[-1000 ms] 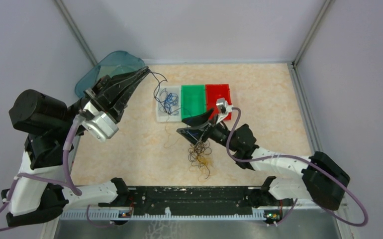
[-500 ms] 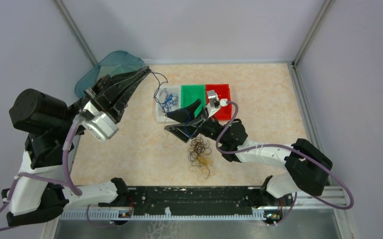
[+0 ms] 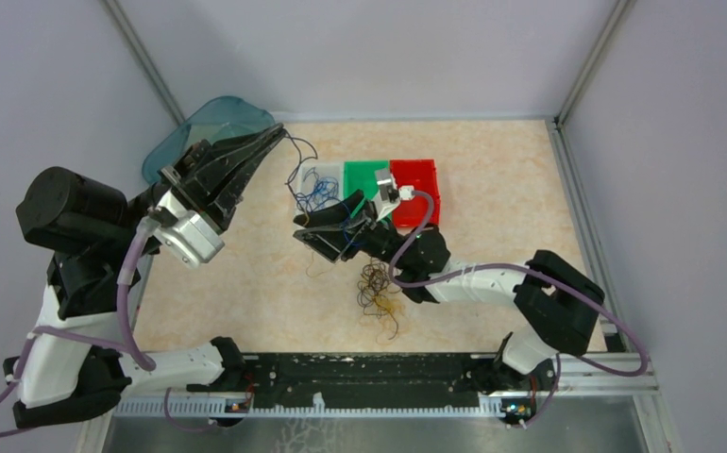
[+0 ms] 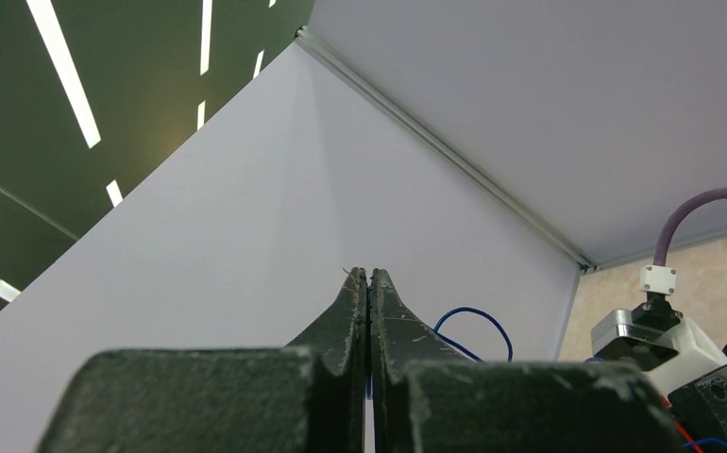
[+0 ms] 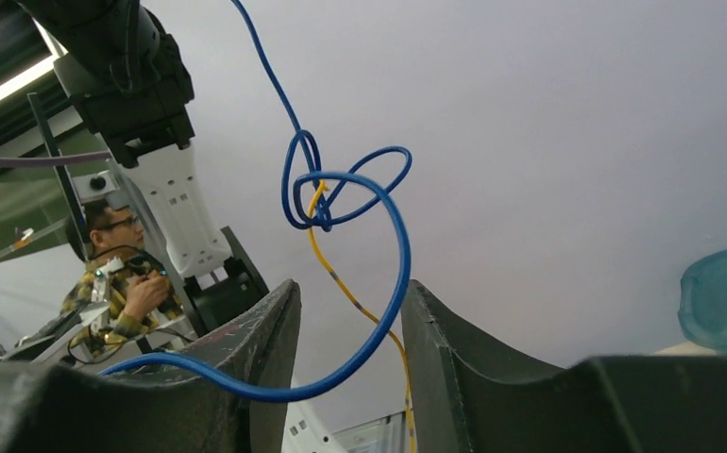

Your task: Untangle the cables

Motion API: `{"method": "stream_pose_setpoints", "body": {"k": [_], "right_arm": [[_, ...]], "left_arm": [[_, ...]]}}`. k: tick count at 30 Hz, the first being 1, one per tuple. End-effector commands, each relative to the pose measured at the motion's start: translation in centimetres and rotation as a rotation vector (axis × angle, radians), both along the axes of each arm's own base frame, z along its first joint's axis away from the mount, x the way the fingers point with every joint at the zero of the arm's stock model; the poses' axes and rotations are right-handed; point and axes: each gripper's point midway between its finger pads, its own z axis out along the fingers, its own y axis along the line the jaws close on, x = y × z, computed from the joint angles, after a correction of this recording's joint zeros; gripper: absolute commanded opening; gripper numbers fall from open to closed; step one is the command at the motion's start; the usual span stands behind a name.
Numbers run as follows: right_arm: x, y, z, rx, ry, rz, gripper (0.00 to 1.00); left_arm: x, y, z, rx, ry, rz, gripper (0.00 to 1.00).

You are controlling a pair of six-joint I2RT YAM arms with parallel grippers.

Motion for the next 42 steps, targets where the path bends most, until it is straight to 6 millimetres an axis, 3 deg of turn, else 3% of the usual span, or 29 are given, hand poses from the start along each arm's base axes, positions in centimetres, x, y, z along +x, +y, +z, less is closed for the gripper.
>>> {"method": "stream_pose_setpoints", "body": {"k": [1,4,6,7,11,19,26,31,37,42], "right_arm": [[-0.7,0.0,3.2,0.105,-0.051,-0.008,0.39],[-0.4,-0.2,3.2,0.121,-0.039,-0.030,0.20],[-0.1,-0.7,3.2,0.132,-0.028,-0.051,0.02],[0.0,-1.0,2.8,0.131,-0.017,-0.067,0.00],[0.5,-2.3,1.5,0.127,0.020,-0.120,0.00],[1.6,-5.1,-3.9,0.055,0.119,-0.242,0.00],[2.5,-7.7,-5.6,0.070,0.184,-0.342,0.00],[3.8,-9.8,-7.5,0.089,0.271,-0.428,0.00],[3.8,-9.3,-8.6,0.029,0.260,-0.420,0.00],[5.5,-8.6,-11.5,-0.205,0.241,-0.543,0.01]], "left_arm": [[-0.6,0.7,1.5,-0.044,-0.018,-0.011,0.00],[-0.7,0.8,1.6,-0.048,-0.021,-0.008,0.00],[-0.6,0.9,1.7,-0.047,-0.023,-0.005,0.00],[-0.7,1.0,1.7,-0.049,-0.028,-0.002,0.00],[-0.6,1.2,2.0,-0.051,-0.048,0.010,0.00],[-0.4,2.2,3.7,-0.069,-0.139,0.078,0.00],[0.1,3.3,4.8,-0.108,-0.187,0.154,0.00],[0.3,5.0,6.9,-0.198,-0.241,0.227,0.00],[0.4,4.9,6.2,-0.179,-0.236,0.231,0.00],[0.4,4.3,5.4,-0.153,-0.207,0.198,0.00]]}}
